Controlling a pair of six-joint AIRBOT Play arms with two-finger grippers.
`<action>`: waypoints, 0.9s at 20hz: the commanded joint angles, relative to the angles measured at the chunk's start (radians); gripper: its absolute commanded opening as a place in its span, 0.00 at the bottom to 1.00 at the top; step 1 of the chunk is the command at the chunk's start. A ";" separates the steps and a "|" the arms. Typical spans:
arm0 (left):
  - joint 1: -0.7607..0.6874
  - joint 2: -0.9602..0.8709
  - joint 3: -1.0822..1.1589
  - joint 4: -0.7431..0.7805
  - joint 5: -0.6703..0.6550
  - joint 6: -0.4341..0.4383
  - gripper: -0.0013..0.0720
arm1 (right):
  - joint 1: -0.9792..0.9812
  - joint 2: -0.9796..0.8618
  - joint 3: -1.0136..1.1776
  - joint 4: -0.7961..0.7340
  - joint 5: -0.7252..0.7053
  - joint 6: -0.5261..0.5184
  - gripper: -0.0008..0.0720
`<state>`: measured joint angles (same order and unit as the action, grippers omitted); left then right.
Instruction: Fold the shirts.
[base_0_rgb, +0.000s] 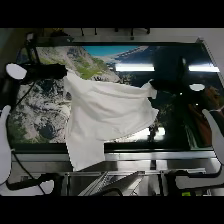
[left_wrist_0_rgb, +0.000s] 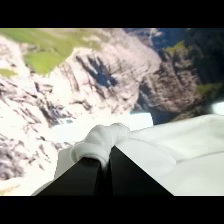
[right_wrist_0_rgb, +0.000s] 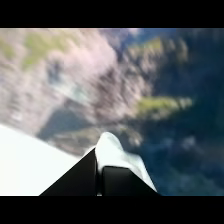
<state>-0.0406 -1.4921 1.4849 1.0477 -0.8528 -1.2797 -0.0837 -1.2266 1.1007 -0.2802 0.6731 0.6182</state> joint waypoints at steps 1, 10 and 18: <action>0.003 -0.328 0.204 -0.003 -0.089 -0.052 0.05 | 0.030 -0.280 0.035 0.201 -0.034 -0.145 0.20; 0.198 -0.341 0.560 -0.002 -0.580 -0.117 0.98 | -0.148 -0.075 0.135 0.056 0.180 -0.094 0.48; 0.410 -0.042 -0.175 0.007 -0.625 0.026 0.97 | -0.408 0.124 0.042 -0.240 0.423 0.145 0.47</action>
<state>0.3054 -1.6199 1.5665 1.0534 -1.4815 -1.3231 -0.4255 -1.1515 1.1885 -0.4534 1.0142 0.7128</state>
